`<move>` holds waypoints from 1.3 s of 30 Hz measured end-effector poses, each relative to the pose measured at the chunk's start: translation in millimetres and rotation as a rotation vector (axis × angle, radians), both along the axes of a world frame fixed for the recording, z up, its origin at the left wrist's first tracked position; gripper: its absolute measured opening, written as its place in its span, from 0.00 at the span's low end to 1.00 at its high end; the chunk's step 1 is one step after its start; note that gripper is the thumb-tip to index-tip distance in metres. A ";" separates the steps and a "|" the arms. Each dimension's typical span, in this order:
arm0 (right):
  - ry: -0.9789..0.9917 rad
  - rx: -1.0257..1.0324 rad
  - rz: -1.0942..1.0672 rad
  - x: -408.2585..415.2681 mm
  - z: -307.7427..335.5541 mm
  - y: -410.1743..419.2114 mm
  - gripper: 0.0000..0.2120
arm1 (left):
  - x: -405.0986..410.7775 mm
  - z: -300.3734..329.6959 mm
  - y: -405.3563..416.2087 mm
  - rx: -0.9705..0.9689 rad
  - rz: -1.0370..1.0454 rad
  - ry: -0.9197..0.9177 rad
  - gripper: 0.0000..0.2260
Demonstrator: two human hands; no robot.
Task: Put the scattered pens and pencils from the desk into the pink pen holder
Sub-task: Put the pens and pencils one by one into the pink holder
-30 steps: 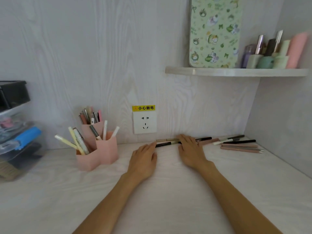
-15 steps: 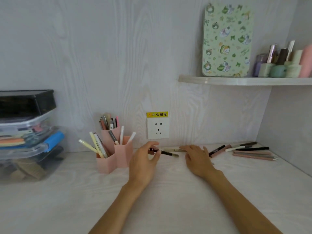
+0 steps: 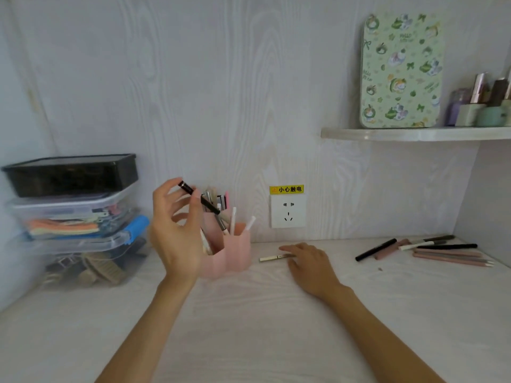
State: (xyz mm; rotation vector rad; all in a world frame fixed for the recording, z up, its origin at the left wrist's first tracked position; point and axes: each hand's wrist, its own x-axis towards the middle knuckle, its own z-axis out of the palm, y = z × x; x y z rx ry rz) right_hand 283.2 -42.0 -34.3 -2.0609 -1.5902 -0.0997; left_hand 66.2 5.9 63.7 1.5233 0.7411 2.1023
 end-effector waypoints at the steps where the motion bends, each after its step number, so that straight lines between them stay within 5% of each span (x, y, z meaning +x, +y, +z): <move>1: -0.020 -0.008 -0.005 1.2 -0.3 -1.0 0.17 | 2.2 2.5 4.7 0.004 0.007 0.035 0.13; 8: -0.043 0.020 0.074 2.0 -1.7 -0.7 0.14 | 24.5 -29.1 31.9 0.048 0.202 0.784 0.12; 13: -0.117 -0.040 0.212 1.3 -1.2 -2.9 0.18 | 15.5 -38.9 45.8 0.401 0.435 1.066 0.16; 16: -0.167 -0.018 0.200 0.7 0.8 -4.5 0.16 | -0.8 -43.4 31.8 0.297 0.445 0.977 0.24; 23: -0.129 0.059 0.052 -2.1 11.6 -6.4 0.09 | -16.9 -66.8 17.9 -0.251 0.300 0.190 0.27; 28: 0.203 0.575 -0.067 -17.6 58.1 -14.7 0.05 | -9.4 -78.2 24.0 -0.569 0.012 0.405 0.39; 34: 0.762 0.920 0.121 -65.0 144.1 9.8 0.13 | -11.7 -81.5 29.8 -0.618 -0.096 0.478 0.20; 39: 0.467 0.893 0.169 -100.3 165.4 42.5 0.27 | -14.9 -84.6 24.7 -0.584 -0.145 0.525 0.20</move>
